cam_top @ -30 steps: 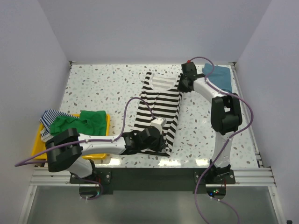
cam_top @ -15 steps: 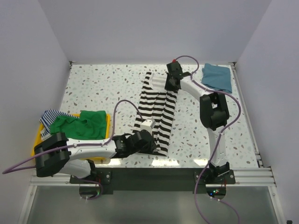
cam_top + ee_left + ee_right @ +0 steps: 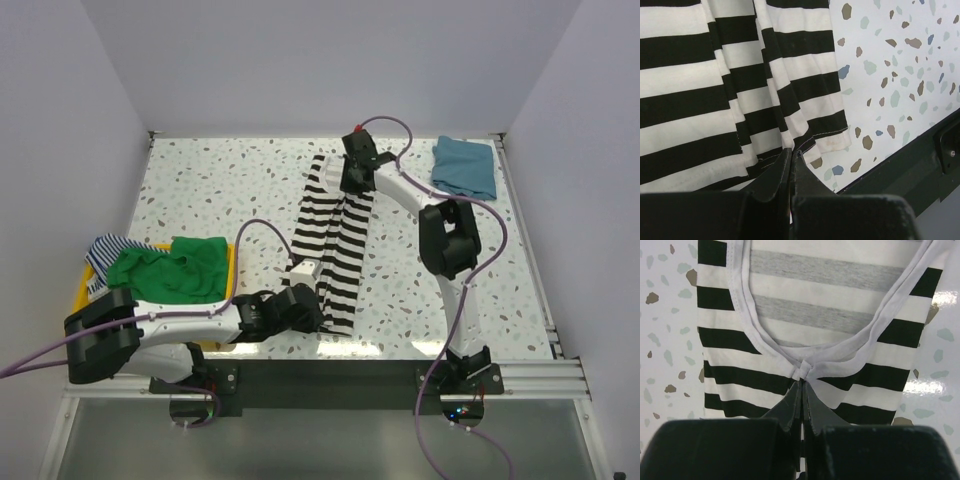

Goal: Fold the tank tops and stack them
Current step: Fold the tank top

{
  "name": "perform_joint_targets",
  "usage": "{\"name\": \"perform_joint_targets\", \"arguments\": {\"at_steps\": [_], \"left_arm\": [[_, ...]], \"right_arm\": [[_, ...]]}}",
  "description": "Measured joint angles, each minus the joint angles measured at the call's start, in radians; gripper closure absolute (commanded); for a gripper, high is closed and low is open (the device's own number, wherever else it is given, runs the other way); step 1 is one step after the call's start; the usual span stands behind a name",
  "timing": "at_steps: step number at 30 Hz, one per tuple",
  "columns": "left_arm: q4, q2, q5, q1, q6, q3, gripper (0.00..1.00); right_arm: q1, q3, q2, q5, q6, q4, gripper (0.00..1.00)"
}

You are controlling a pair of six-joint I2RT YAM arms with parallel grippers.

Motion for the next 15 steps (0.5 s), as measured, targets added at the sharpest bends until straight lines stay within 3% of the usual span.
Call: {"name": "perform_joint_targets", "arguments": {"at_steps": [11, 13, 15], "left_arm": [[-0.035, -0.021, -0.011, 0.0, -0.011, -0.016, 1.0], [-0.04, -0.021, -0.012, 0.0, -0.011, -0.016, 0.98], [-0.043, -0.021, -0.015, 0.0, -0.012, -0.016, 0.84]], "right_arm": [[0.018, 0.044, 0.063, 0.003, 0.005, -0.016, 1.0], [0.017, 0.045, 0.07, 0.002, 0.008, -0.016, 0.94], [0.017, 0.046, 0.074, 0.0, 0.013, -0.016, 0.77]]}}
